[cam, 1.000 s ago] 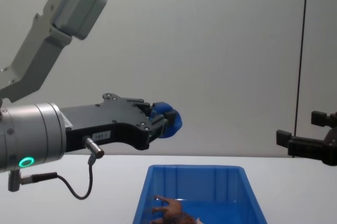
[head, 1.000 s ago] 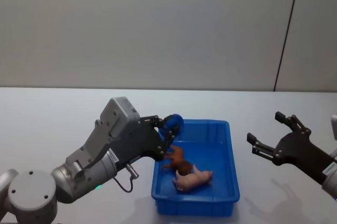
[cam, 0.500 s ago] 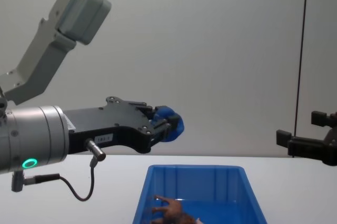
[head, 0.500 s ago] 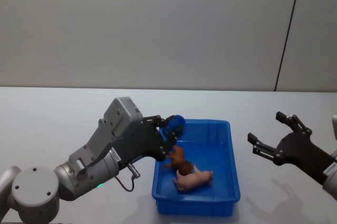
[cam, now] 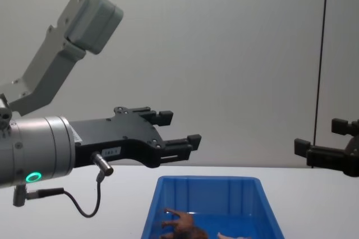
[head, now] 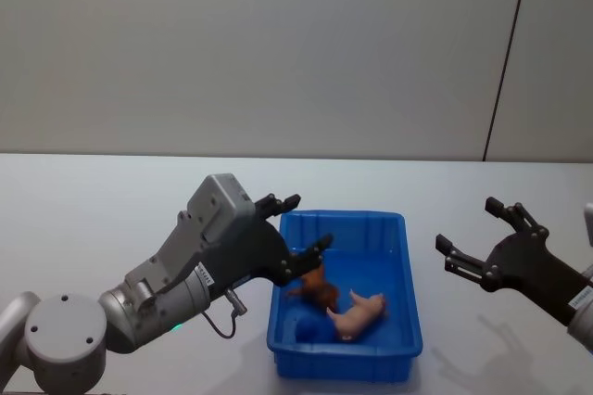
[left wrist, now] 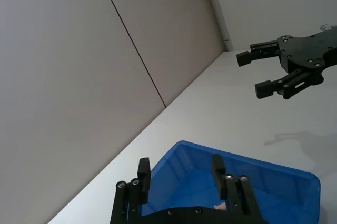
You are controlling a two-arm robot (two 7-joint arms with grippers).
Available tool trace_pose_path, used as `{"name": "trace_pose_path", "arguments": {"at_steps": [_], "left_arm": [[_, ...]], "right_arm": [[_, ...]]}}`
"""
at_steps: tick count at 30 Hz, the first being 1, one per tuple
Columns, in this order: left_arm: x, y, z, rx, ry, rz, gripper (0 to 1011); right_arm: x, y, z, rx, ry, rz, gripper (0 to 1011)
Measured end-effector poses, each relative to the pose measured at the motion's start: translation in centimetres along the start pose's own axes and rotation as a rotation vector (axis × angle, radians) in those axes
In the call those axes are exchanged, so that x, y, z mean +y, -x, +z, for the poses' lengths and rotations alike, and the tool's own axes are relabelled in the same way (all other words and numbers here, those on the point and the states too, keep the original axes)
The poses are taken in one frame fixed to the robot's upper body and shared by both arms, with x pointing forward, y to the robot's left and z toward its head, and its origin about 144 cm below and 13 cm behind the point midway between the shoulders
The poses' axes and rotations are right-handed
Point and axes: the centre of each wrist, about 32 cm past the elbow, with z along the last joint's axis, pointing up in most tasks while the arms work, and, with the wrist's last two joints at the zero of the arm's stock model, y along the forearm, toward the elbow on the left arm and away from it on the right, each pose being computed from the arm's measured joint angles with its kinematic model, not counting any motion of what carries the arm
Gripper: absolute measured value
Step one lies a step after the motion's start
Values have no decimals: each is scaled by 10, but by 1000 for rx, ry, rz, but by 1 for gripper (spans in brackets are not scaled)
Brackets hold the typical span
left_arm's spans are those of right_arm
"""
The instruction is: Pick up the two dolls from the table and place them into the box.
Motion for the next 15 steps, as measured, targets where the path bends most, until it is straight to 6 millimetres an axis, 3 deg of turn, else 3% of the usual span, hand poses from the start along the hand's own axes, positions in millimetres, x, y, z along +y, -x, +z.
{"name": "trace_pose_path", "arguments": {"at_steps": [11, 15], "left_arm": [[-1, 0, -1, -5, 5, 1, 997], [-2, 0, -1, -6, 7, 2, 1004]], "right_arm": [[0, 0, 0, 0, 0, 0, 1000], [0, 0, 0, 0, 0, 0, 1001]]}}
